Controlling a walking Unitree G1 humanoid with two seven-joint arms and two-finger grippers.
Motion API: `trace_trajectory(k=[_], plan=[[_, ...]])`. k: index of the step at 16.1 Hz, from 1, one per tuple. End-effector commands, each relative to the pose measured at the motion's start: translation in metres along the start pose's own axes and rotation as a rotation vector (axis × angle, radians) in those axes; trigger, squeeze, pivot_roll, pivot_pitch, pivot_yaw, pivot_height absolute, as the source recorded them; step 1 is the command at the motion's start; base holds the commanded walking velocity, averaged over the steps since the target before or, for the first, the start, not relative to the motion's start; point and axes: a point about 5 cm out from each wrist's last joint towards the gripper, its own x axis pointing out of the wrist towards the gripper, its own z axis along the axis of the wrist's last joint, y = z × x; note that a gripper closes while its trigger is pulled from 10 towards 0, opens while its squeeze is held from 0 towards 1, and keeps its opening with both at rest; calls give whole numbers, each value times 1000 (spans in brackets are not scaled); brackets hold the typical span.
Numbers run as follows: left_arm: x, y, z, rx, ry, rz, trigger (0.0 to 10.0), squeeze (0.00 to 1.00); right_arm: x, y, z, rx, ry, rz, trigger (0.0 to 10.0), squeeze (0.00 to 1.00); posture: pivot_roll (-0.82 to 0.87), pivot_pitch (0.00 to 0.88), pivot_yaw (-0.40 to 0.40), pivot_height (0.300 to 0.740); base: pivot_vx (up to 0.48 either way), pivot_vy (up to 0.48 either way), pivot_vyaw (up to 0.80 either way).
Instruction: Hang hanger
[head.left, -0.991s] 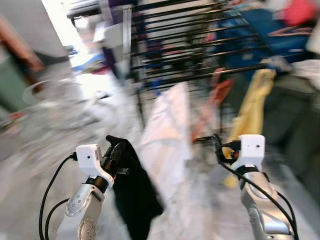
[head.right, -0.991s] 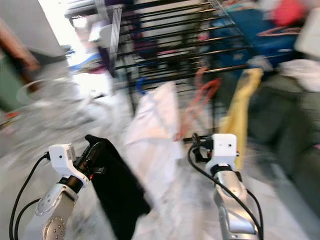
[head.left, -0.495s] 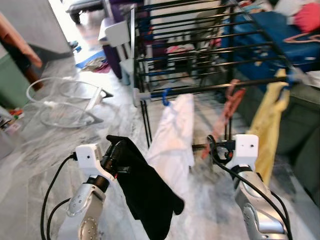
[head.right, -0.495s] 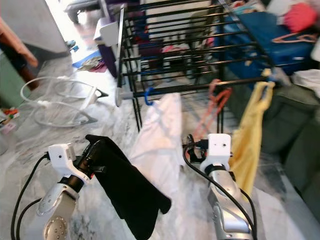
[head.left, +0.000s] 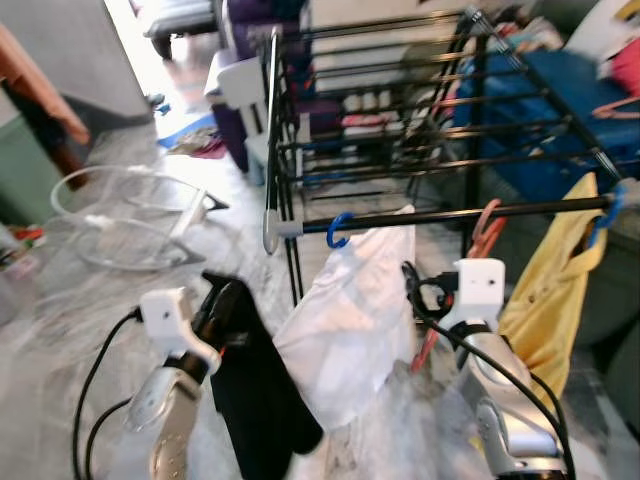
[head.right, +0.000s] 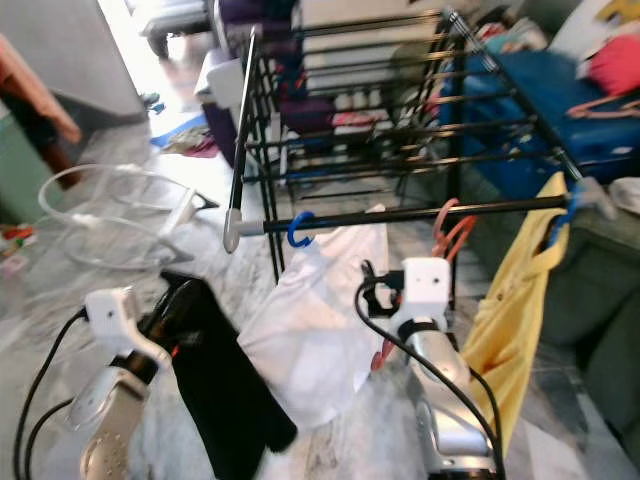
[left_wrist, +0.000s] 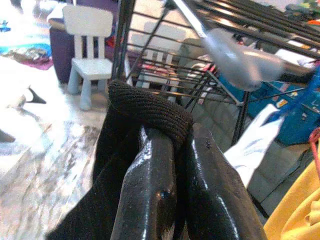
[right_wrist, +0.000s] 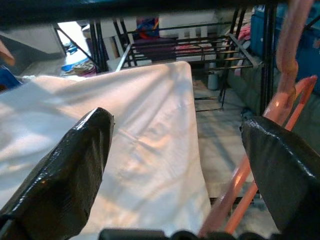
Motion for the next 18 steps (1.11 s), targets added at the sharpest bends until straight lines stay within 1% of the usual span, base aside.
trace_trajectory(k=[1, 6, 7, 8, 9, 10, 11, 12, 13, 15, 17, 18], plan=[[0, -1, 7, 21, -30, -14, 10000, 0, 1, -1, 0, 6, 5, -7, 10000, 0, -129, 0, 120, 740, 0, 0, 0], [1, -1, 7, 30, -26, -24, 10000, 0, 4, 1, -7, 48, 59, -15, 10000, 0, -126, 0, 121, 740, 0, 0, 0], [1, -1, 7, 32, -22, -30, 10000, 0, 7, 3, -13, 68, 103, -10, 10000, 0, -127, 0, 128, 740, 0, 0, 0], [2, -1, 6, 33, -18, -34, 10000, 0, 9, 3, -16, 80, 123, -9, 10000, 0, -127, 0, 128, 740, 0, 0, 0], [3, -3, 6, 34, -12, -46, 10000, 0, 16, 6, -20, 72, 162, 9, 10000, 0, -128, 0, 138, 740, 0, 0, 0], [4, -5, 5, 31, -5, -60, 10000, 0, 25, 8, -24, 89, 194, 18, 10000, 0, -128, 0, 142, 740, 0, 0, 0], [5, -5, 5, 31, -2, -63, 10000, 0, 28, 11, -27, 88, 219, 36, 10000, 0, -128, 0, 142, 740, 0, 0, 0], [5, -6, 4, 30, 2, -69, 10000, 0, 33, 14, -30, 107, 237, 38, 10000, 0, -130, 0, 146, 740, 0, 0, 0], [6, -7, 4, 30, 6, -75, 10000, 0, 37, 20, -34, 121, 259, 53, 10000, 0, -133, 0, 148, 740, 0, 0, 0], [7, -9, 3, 30, 10, -84, 10000, 0, 41, 29, -36, 122, 271, 66, 10000, 0, -125, 0, 143, 740, 0, 0, 0], [7, -9, 3, 29, 8, -82, 10000, 0, 40, 23, -39, 105, 286, 30, 10000, 0, -122, 0, 140, 740, 0, 0, 0], [7, -9, 3, 28, 8, -81, 10000, 0, 38, 15, -42, 96, 291, -2, 10000, 0, -122, 0, 141, 740, 0, 0, 0]])
